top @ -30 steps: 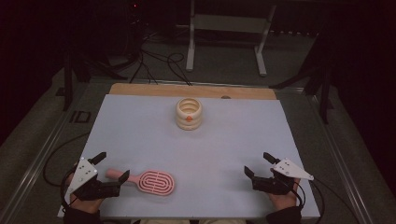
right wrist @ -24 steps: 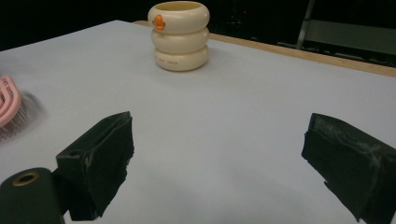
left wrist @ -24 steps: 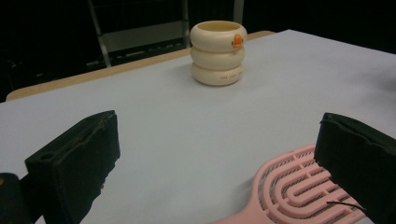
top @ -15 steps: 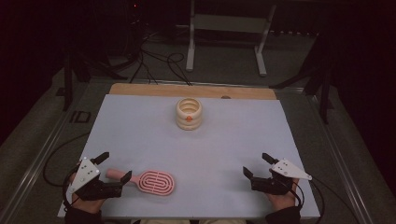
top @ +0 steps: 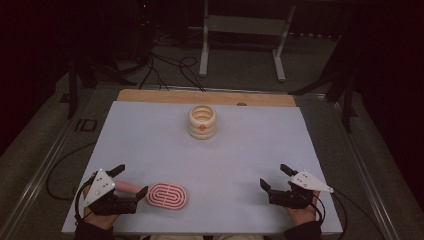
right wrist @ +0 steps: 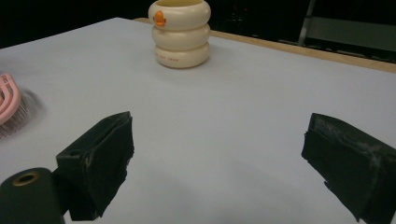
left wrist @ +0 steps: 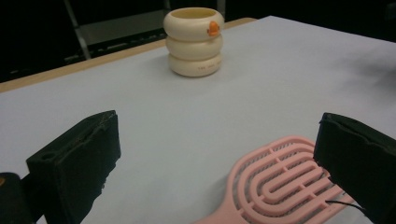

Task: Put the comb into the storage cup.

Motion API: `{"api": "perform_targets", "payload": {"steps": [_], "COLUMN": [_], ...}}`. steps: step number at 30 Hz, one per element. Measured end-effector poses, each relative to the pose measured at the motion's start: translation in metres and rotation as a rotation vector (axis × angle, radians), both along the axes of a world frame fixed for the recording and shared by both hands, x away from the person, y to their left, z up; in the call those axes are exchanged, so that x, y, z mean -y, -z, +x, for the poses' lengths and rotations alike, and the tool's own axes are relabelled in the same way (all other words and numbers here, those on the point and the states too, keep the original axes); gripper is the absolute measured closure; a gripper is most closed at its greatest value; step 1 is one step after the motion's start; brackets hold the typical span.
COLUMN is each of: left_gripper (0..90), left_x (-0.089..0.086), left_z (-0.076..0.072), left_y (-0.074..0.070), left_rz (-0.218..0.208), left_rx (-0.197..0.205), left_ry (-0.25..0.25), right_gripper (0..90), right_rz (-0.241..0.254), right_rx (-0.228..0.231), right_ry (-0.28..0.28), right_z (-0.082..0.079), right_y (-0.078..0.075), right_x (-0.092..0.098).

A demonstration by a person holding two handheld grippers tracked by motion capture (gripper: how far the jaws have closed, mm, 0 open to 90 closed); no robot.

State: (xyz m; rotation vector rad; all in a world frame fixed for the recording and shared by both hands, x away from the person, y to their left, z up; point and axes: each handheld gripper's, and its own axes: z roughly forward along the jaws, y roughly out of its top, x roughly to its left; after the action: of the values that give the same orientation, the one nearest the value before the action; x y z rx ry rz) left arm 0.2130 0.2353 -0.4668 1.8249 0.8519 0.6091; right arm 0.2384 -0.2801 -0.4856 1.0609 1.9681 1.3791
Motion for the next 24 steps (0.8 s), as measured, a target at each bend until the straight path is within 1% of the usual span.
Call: {"api": "perform_targets", "payload": {"steps": [4, 7, 8, 9, 11, 12, 13, 14, 17, 19, 21, 22, 24], "left_gripper": [1.3, 1.5, 1.6, 1.6, 1.6, 1.6, 1.6, 1.7, 2.0, 2.1, 2.5, 3.6, 6.9], "left_x": [0.002, 0.009, 0.009, 0.012, 0.014, 0.017, 0.017, 0.020, 0.023, 0.025, 0.026, 0.026, 0.028], "left_z": [0.000, 0.001, 0.001, 0.001, 0.001, 0.001, 0.001, 0.001, 0.001, 0.001, 0.001, 0.001, 0.001], "left_y": [0.001, 0.004, 0.004, 0.005, 0.005, 0.006, 0.006, 0.006, 0.006, 0.006, 0.006, 0.006, 0.007], "left_rz": [0.005, 0.012, 0.012, 0.020, 0.025, 0.042, 0.042, 0.058, 0.057, 0.050, 0.052, 0.052, 0.063], "left_rx": [-0.002, -0.018, -0.018, -0.023, -0.025, -0.027, -0.027, -0.034, -0.041, -0.056, -0.060, -0.060, -0.078], "left_ry": [0.009, 0.036, 0.036, 0.044, 0.050, 0.055, 0.055, 0.067, 0.076, 0.091, 0.099, 0.099, 0.107], "right_gripper": [8.5, 8.5, 8.5, 8.5, 8.5, 8.5, 8.5, 8.5, 8.5, 8.5, 8.5, 8.5, 8.6], "right_rz": [0.002, 0.002, 0.002, -0.001, -0.001, 0.000, -0.002, -0.001, -0.002, -0.002, -0.004, -0.004, -0.006], "right_rx": [-0.002, -0.002, -0.002, -0.003, -0.003, -0.003, -0.004, -0.003, -0.004, -0.004, -0.004, -0.004, -0.008], "right_ry": [0.002, 0.001, 0.001, -0.002, -0.003, -0.003, -0.003, -0.003, -0.003, -0.004, -0.003, -0.003, -0.006], "right_z": [0.000, 0.000, 0.000, 0.000, 0.000, 0.000, 0.000, 0.000, 0.000, 0.000, 0.000, 0.000, 0.000], "right_y": [0.000, 0.000, 0.000, 0.000, 0.000, 0.001, 0.001, 0.001, 0.001, 0.001, 0.001, 0.001, 0.001], "right_x": [0.000, 0.000, 0.000, 0.000, -0.001, -0.001, -0.001, -0.001, -0.001, -0.001, -0.001, -0.001, -0.001]}}
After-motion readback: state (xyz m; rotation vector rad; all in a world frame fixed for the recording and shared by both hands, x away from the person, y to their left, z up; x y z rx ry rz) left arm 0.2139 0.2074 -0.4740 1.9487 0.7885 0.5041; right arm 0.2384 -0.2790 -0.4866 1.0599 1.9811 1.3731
